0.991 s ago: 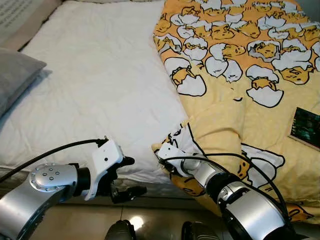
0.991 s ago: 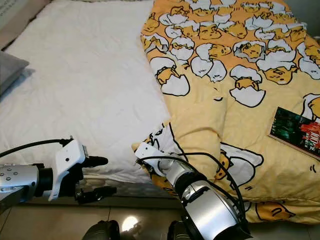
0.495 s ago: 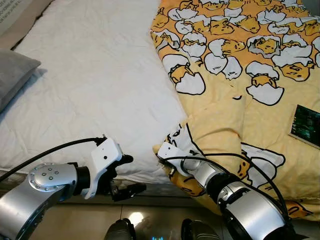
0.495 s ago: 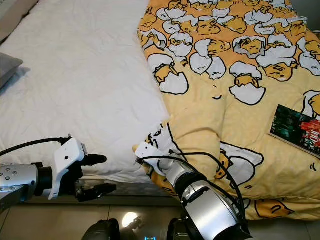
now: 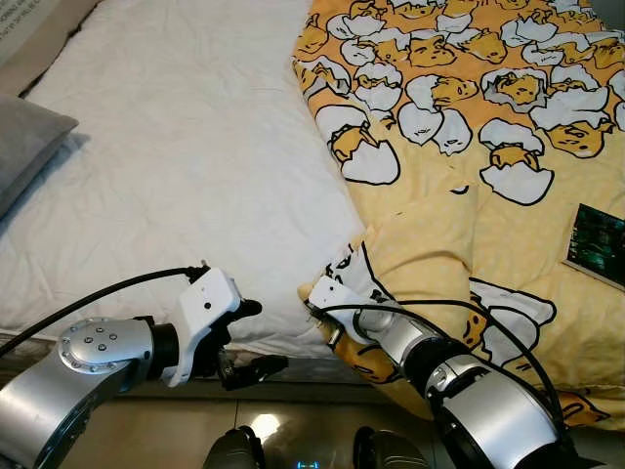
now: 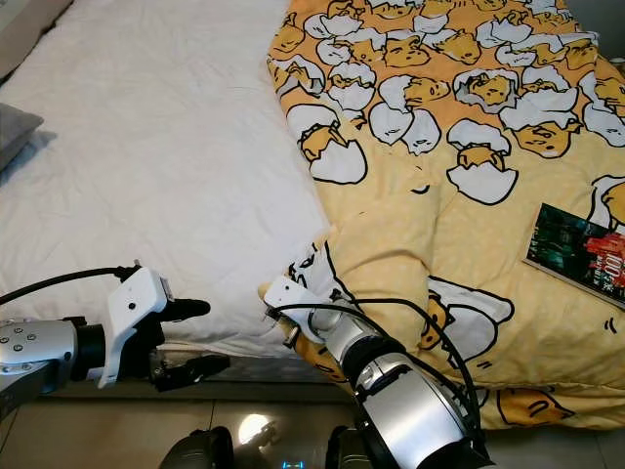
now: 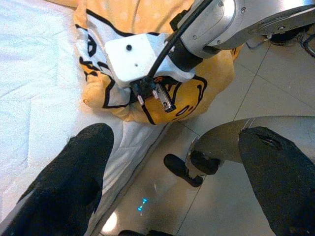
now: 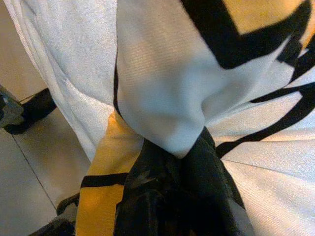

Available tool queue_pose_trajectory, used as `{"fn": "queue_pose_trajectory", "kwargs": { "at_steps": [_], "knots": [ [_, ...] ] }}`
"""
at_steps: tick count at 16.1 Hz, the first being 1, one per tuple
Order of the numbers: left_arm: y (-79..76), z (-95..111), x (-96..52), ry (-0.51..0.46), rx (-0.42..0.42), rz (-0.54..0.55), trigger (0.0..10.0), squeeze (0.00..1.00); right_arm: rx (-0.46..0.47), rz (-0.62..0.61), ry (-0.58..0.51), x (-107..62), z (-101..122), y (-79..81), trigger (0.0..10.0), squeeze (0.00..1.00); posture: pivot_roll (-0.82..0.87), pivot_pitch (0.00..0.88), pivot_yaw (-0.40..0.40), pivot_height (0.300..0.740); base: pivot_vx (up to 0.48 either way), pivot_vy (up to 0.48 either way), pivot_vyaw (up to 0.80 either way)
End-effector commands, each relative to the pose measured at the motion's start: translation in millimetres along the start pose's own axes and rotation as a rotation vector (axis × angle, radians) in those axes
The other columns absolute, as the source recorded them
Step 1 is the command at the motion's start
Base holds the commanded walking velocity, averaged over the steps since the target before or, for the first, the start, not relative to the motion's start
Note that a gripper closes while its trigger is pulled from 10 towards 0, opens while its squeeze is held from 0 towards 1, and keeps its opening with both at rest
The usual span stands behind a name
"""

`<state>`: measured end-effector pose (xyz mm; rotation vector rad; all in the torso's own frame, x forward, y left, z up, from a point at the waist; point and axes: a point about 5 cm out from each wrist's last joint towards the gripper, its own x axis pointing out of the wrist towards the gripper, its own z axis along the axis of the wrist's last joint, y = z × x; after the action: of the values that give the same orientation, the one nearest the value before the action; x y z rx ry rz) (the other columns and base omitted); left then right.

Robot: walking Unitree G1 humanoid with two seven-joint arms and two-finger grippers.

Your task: Clean up the room

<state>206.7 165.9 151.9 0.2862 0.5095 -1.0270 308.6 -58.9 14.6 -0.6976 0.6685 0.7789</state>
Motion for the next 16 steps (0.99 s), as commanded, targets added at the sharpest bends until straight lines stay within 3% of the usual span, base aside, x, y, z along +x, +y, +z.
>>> {"fn": "queue_pose_trajectory", "kwargs": {
  "at_steps": [1, 5, 8, 9, 12, 16],
  "knots": [
    [1.1, 2, 0.5, -0.008, 0.006, 0.007, 10.0, 0.0, 0.033, 0.017, -0.01, -0.1, -3, 1.2, 0.0, 0.0, 0.12, 0.173, 0.003, 0.74, 0.0, 0.0, 0.0],
    [6.1, 3, 2.1, -0.023, 0.01, 0.022, 10.0, 0.0, 0.061, 0.082, -0.134, -3.1, 12, -2.7, 0.0, 0.0, 0.1, 0.14, 0.003, 0.74, 0.0, 0.0, 0.0],
    [10.4, 6, 6.6, -0.046, 0.017, 0.035, 10.0, 0.0, 0.082, 0.239, -0.307, -10.2, 29, -0.7, 0.0, 0.0, 0.08, 0.107, 0.001, 0.74, 0.0, 0.0, 0.0],
    [10.9, 7, 7.7, -0.05, 0.018, 0.035, 10.0, 0.0, 0.068, 0.307, -0.347, -12.3, 31, 4.3, 0.0, 0.0, 0.08, 0.102, 0.002, 0.74, 0.0, 0.0, 0.0],
    [9.0, 7, 9.9, -0.056, 0.02, 0.023, 10.0, 0.0, -0.043, 0.664, -0.442, -26.0, 25, 36.4, 0.0, 0.0, 0.08, 0.097, 0.007, 0.74, 0.0, 0.0, 0.0],
    [0.7, 4, 11.4, -0.049, 0.022, -0.028, 10.0, 0.0, -0.123, 1.015, -0.406, -48.3, 7, 58.6, 0.0, 0.0, 0.08, 0.094, 0.008, 0.74, 0.0, 0.0, 0.0]
  ]
}}
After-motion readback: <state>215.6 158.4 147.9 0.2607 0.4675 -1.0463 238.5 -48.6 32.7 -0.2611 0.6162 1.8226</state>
